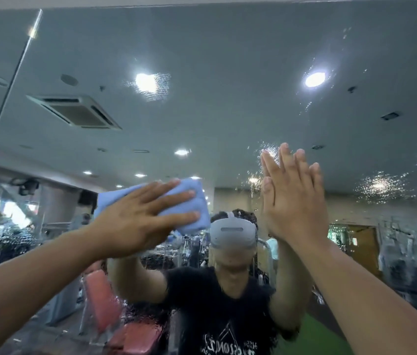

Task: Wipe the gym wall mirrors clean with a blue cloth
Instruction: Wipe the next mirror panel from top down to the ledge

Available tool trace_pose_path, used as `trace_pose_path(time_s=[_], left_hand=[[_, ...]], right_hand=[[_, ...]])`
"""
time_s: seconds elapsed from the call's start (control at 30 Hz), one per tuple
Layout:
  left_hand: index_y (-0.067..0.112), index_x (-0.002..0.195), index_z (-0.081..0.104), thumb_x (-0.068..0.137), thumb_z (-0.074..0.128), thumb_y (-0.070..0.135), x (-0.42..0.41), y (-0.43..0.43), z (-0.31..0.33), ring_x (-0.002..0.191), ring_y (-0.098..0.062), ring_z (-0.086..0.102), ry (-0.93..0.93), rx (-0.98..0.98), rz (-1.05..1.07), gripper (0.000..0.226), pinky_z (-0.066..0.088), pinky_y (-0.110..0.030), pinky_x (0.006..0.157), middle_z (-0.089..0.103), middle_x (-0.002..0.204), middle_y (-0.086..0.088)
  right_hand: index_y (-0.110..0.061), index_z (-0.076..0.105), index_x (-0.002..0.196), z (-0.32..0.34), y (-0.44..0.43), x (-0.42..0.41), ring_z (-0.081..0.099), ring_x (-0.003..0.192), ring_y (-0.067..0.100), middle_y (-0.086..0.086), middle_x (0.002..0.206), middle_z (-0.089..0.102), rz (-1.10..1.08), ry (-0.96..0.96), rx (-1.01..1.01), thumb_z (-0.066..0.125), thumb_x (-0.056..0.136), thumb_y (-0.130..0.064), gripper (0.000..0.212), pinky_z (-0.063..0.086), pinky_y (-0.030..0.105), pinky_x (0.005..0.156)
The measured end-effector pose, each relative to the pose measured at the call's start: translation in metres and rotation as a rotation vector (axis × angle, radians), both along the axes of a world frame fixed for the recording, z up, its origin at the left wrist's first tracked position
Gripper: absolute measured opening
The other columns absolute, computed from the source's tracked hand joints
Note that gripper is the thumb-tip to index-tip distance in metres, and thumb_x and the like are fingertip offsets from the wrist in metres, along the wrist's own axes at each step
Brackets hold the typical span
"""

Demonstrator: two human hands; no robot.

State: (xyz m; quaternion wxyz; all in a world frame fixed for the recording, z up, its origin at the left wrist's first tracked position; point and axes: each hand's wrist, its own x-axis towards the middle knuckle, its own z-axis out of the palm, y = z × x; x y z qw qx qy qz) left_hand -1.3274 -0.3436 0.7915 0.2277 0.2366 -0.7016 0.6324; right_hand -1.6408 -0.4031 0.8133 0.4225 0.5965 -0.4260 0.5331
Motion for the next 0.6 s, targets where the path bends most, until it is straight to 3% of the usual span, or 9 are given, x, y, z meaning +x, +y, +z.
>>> trace_pose_path(time_s=[0.07,0.17,0.3,0.4,0.5,0.6], left_hand=[[0.027,0.143,0.045,0.106,0.029,0.027,0.014,-0.002,0.020,0.150,-0.027,0.026,0.169,-0.034,-0.021,0.040,0.030,-0.044,0.114,0.045,0.153,-0.009],[0.021,0.145,0.049,0.090,0.037,0.012,0.021,-0.006,0.057,0.141,-0.037,0.035,0.583,-0.038,-0.061,0.057,0.028,-0.045,0.115,0.044,0.152,-0.019],[0.018,0.148,0.049,0.095,0.039,0.007,-0.022,-0.006,0.081,0.147,-0.037,0.028,0.963,-0.067,-0.097,0.055,0.027,-0.051,0.119,0.036,0.157,-0.013],[0.020,0.149,0.047,0.097,0.037,0.011,-0.051,-0.009,0.073,0.147,-0.037,0.027,0.877,-0.060,-0.084,0.055,0.029,-0.046,0.116,0.035,0.159,-0.010],[0.020,0.149,0.045,0.093,0.032,0.019,-0.051,-0.013,0.069,0.138,-0.043,0.039,0.608,-0.073,0.035,0.058,0.035,-0.049,0.111,0.041,0.154,-0.013],[0.027,0.157,0.023,0.090,0.020,0.024,-0.025,-0.023,0.089,0.147,-0.038,0.029,0.533,-0.027,0.171,0.067,0.028,-0.051,0.118,0.031,0.161,-0.009]], right_hand=[[-0.033,0.018,0.164,0.000,0.001,0.001,0.005,0.159,0.027,0.002,0.172,0.010,0.008,-0.002,0.001,0.006,0.106,-0.044,0.060,-0.007,0.040,0.125],[-0.032,0.018,0.164,-0.001,0.002,0.004,0.005,0.159,0.028,0.003,0.172,0.010,0.016,-0.007,0.005,0.005,0.106,-0.043,0.060,-0.007,0.041,0.126],[-0.031,0.020,0.163,-0.001,0.001,0.004,0.009,0.158,0.030,0.004,0.172,0.014,0.016,-0.016,-0.009,0.009,0.107,-0.042,0.059,-0.005,0.041,0.125],[-0.031,0.021,0.163,-0.001,0.001,0.003,0.009,0.158,0.030,0.005,0.172,0.015,0.024,-0.014,-0.016,0.009,0.107,-0.042,0.058,-0.004,0.041,0.125],[-0.032,0.022,0.163,-0.001,-0.002,0.002,0.011,0.158,0.029,0.004,0.171,0.016,0.027,-0.019,-0.027,0.011,0.107,-0.042,0.058,-0.003,0.041,0.126],[-0.031,0.024,0.162,-0.002,-0.004,0.001,0.011,0.158,0.028,0.004,0.171,0.018,0.036,-0.017,-0.028,0.014,0.108,-0.040,0.056,-0.001,0.043,0.127]])
